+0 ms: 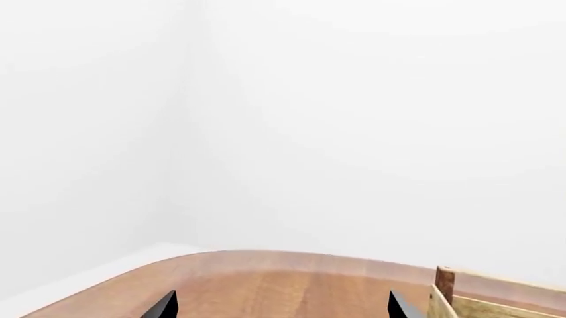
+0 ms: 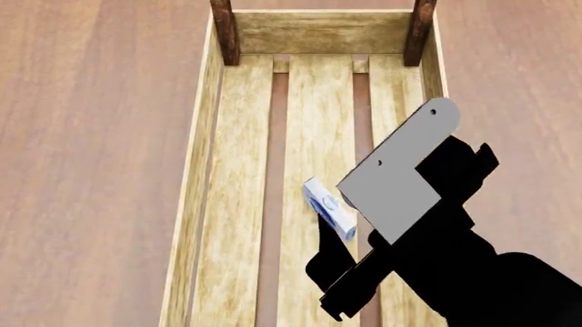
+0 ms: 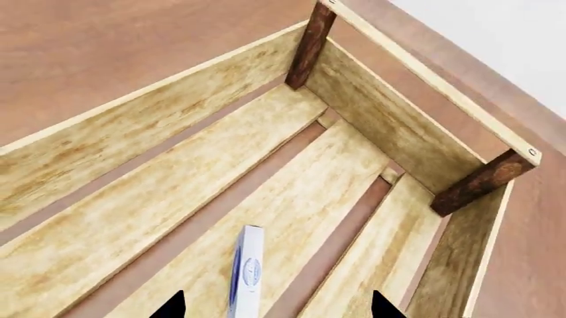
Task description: Pick up the cream cheese and put it in the tray.
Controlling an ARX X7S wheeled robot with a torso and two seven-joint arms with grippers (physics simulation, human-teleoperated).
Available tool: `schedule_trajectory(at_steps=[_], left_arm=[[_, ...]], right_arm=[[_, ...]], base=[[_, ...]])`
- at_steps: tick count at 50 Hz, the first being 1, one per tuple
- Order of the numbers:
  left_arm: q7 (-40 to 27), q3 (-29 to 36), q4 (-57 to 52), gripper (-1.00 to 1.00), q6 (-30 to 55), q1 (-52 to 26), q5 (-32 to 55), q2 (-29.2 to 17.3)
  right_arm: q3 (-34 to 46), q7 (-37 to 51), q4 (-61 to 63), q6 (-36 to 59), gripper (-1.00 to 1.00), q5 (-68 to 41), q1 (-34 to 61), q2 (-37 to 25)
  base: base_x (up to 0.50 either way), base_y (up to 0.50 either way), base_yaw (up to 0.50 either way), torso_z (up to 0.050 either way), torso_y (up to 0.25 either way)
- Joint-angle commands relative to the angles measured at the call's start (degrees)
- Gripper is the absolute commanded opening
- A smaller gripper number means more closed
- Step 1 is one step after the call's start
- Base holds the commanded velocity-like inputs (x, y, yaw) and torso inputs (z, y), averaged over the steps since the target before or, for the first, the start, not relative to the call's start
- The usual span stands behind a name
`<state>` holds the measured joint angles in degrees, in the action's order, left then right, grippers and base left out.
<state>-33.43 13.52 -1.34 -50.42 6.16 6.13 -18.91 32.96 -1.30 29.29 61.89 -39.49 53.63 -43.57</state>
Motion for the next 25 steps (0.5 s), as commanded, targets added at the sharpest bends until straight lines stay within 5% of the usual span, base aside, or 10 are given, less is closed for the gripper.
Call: schedule_trajectory(at_steps=[1,12,25], left_arm=[[-0.91,-1.36,-0.89,1.0,0.27,0.36,0.73,-0.45],[-4.41,-5.74,-10.11,1.0,8.66,0.38,4.47,-4.12],[-8.44,-6.32,-34.88,1.0,46.28,-19.1,19.0,-16.85]], right_arm=[[-8.97,3.55,9.64,-4.24,1.0,-4.48,-7.25,-5.94],[-21.4,8.21,13.5,-16.04,1.0,-5.87,-22.19,-10.35],[-35.81,9.52,9.18,-30.53,1.0,-6.0,-38.17,-7.61]], base=[[0.0,0.0,0.0,0.0,0.0],[0.0,0.0,0.0,0.0,-0.001],[0.0,0.0,0.0,0.0,0.0]])
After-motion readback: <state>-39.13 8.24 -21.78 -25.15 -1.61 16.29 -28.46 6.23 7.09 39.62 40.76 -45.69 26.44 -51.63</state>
